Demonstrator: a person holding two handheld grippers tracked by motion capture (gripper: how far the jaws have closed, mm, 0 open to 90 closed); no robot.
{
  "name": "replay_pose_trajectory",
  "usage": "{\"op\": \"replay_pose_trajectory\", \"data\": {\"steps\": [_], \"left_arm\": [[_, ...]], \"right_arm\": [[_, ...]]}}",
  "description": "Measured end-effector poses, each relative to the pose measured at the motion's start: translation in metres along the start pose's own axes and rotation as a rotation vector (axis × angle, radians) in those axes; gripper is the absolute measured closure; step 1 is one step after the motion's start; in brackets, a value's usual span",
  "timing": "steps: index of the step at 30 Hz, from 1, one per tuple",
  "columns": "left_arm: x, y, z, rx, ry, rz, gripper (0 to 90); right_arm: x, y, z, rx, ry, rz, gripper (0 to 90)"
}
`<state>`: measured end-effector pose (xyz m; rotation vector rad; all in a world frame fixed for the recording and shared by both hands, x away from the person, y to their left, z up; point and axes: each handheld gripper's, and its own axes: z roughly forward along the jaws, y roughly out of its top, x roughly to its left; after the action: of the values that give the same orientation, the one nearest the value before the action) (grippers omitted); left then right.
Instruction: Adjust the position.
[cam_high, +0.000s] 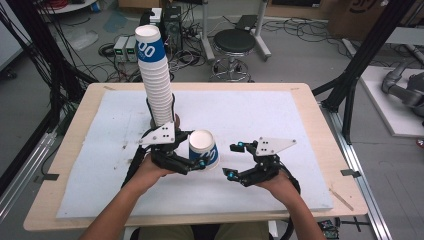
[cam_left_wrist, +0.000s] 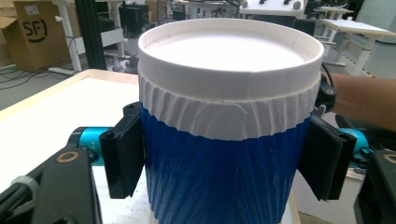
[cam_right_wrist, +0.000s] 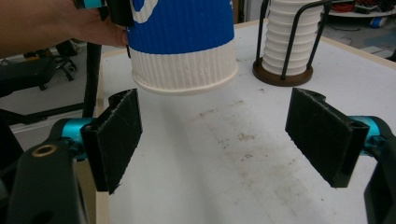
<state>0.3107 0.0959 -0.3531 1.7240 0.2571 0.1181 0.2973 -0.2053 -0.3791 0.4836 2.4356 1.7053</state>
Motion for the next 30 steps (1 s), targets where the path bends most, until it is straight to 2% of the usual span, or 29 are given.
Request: {"op": "replay_pose_trajectory", "data": {"steps": [17, 26, 28, 30], "left_arm": [[-0.004, -0.002, 0.012, 0.027, -0.069, 0.014, 26.6], [-0.004, -0.002, 0.016, 0.026, -0.089, 0.02, 27.1], [-0.004, -0.002, 0.017, 0.021, -0.087, 0.022, 27.1], [-0.005, -0.002, 0.017, 0.013, -0.088, 0.026, 27.2]], "right_arm": [[0.004, 0.002, 0.02, 0.015, 0.066, -0.004, 18.9], [0.006, 0.003, 0.03, 0.02, 0.099, -0.015, 18.9], [0.007, 0.003, 0.032, 0.027, 0.121, -0.007, 18.7], [0.007, 0.003, 0.033, 0.023, 0.11, -0.01, 18.4]]}}
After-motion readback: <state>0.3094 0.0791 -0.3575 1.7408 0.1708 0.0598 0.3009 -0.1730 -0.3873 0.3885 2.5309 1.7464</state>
